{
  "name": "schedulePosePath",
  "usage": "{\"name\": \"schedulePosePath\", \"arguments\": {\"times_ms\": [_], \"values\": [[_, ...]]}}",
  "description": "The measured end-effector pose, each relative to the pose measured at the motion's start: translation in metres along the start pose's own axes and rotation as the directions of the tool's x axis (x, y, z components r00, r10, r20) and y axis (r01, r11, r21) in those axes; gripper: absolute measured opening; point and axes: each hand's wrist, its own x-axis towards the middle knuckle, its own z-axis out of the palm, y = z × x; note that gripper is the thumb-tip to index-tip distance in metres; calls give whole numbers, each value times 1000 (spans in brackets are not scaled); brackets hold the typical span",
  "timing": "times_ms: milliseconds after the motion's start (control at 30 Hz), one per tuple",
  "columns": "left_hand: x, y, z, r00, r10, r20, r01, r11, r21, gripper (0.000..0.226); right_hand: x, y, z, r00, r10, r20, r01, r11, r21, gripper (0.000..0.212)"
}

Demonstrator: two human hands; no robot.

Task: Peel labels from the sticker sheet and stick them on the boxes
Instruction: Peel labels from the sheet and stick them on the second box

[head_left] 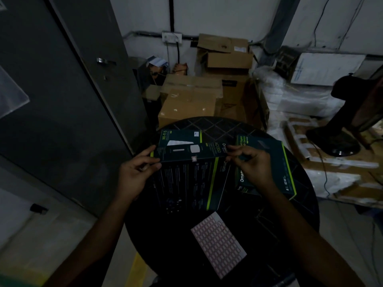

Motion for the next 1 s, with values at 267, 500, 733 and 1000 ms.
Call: {"name": "schedulePosePath", "arguments": {"times_ms": [267, 500, 733, 1000], "values": [[5, 0, -9, 998, -38, 54, 37, 999, 27, 18, 0, 7, -5, 982, 129, 137, -151, 975, 165, 41], [9, 36, 44, 886, 220, 407, -463, 411, 785, 39, -8, 10, 18, 898, 252, 359, -293, 954, 61, 89], [39, 43, 122, 801, -69, 595, -577, 176, 797, 96, -9, 17, 26, 934, 204, 293, -220, 975, 23, 84], [57, 54, 83, 730, 4, 684, -561, 574, 596, 96, -17, 21, 25, 887, 161, 432, -175, 984, -6, 93]]}}
